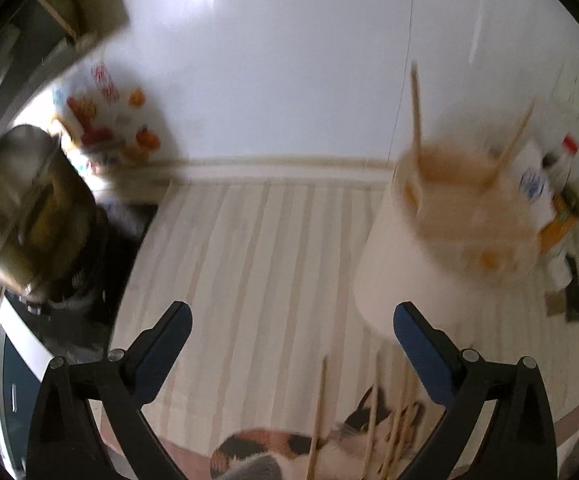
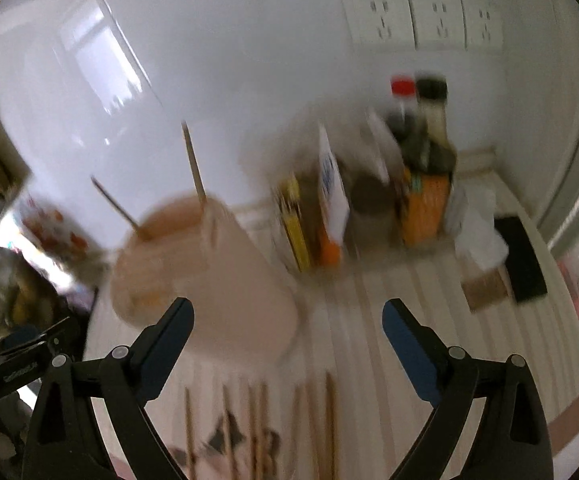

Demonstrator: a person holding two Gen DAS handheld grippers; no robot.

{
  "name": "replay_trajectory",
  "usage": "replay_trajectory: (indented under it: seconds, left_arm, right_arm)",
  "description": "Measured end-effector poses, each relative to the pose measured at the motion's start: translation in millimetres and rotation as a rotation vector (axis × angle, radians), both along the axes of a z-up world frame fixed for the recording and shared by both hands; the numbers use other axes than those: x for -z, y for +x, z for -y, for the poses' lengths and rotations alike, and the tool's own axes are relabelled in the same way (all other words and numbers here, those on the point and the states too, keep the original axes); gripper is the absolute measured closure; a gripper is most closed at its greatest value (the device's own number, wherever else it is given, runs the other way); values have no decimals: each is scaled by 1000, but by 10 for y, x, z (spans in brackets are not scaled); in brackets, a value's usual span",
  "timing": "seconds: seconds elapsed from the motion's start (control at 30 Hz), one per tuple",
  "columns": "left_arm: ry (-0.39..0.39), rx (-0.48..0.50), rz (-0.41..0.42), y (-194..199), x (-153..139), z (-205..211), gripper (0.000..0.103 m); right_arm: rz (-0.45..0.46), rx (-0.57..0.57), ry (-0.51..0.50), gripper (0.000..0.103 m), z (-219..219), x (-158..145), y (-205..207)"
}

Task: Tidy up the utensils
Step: 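Move both tools back down to the chopsticks on the cat mat, then grasp another chopstick with the left tool while the right tool grasps one too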

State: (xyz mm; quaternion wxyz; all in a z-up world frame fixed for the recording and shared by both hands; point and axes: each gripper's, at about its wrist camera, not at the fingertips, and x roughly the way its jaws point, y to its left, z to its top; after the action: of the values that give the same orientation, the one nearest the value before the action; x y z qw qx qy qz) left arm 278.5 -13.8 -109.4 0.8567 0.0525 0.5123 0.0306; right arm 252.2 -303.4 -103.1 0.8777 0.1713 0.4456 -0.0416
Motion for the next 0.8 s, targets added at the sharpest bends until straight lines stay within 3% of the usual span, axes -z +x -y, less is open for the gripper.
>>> replay_trajectory:
  seconds: [0.1,0.27,0.37,0.53,0.67,0.8]
  left_arm:
    - [18,0,-59,-93,281,-24,0]
    - [41,3,-170,-248,798,-71,6]
    - [12,9,-262,-312,1105,-107,24]
    - [-11,24,-381,-424,1553,-118,62]
    - [-23,28,-434,-504,1761,-96,68]
    - [-48,39,-439,-564,1861,-70,89]
  right_arm:
    - [-91,-14,21,11,0,275,-88]
    - [-242,-35,40,39,-8,763,-234]
    - [-334,-42,71,57,11,1078,-293]
    - [-460,-43,91,73,23,1567,-386]
    - [-512,-49,94,80,42,1785,-406]
    - [-550,-78,79,89,13,1922,-424]
